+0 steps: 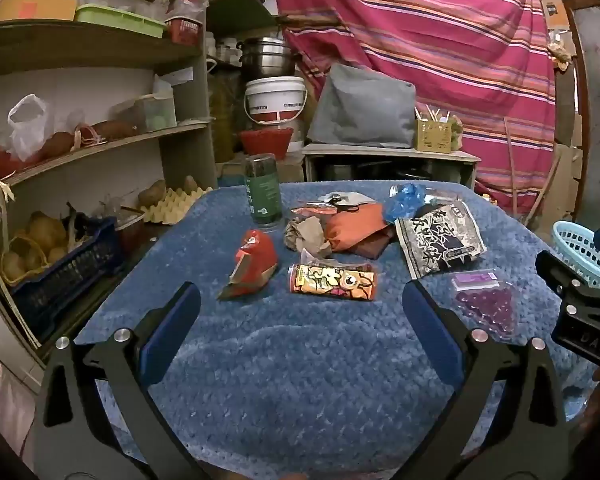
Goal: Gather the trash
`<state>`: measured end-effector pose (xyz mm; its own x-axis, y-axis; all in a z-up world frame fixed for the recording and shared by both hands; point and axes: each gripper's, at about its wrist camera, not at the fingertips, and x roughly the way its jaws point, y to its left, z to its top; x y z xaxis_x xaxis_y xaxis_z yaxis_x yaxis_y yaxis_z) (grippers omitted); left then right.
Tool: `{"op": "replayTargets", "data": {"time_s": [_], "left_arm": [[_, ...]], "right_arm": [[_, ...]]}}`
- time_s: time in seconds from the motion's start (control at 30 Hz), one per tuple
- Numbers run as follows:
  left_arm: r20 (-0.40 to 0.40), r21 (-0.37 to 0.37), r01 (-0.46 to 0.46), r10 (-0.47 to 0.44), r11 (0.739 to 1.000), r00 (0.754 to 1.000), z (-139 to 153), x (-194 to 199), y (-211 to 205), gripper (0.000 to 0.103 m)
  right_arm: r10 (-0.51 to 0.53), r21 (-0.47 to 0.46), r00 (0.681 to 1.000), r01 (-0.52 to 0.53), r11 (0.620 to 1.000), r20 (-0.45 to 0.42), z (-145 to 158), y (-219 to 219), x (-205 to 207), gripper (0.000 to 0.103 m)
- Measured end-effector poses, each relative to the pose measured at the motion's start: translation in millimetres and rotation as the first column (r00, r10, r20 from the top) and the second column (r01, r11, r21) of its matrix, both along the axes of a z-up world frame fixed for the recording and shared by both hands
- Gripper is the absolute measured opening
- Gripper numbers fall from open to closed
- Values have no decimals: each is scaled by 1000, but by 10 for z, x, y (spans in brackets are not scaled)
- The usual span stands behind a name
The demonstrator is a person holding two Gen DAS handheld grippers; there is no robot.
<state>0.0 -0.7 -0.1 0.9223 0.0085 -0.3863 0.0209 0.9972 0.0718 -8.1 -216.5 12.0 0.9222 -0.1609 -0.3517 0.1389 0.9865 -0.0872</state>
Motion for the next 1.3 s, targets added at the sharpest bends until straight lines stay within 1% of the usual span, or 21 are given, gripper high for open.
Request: {"op": "replayTargets", "data": {"time_s": [0.1, 0.2, 0.4, 0.5, 0.63, 1.3], "left_arm": [[2, -9, -1, 1, 1000, 1000, 2, 0, 6, 98], [0, -6, -3, 3, 1000, 1000, 1, 6, -4, 98], [2, -8, -5, 5, 1000, 1000, 32, -15, 26, 98], [-1, -15, -6, 6, 1000, 1000, 57, -9, 47, 98], [-5, -18, -1, 1, 1000, 1000, -5, 20, 98, 98], [-2, -11, 3, -3, 1000, 1000, -15, 21, 80, 98]], "right_arm": [[0, -3, 1000, 0, 1000, -7, -13, 6, 23, 99], [1, 1, 1000, -1, 1000, 5, 30, 52, -5, 99], [8, 5, 1000, -8, 1000, 7, -38, 58, 45, 99], [12, 4, 1000, -13, 1000, 9, -26, 80, 16, 99], [10, 1, 1000, -10, 1000, 10, -29, 93, 21, 99], [7, -1, 1000, -7, 1000, 11, -32, 87, 19, 99]]}}
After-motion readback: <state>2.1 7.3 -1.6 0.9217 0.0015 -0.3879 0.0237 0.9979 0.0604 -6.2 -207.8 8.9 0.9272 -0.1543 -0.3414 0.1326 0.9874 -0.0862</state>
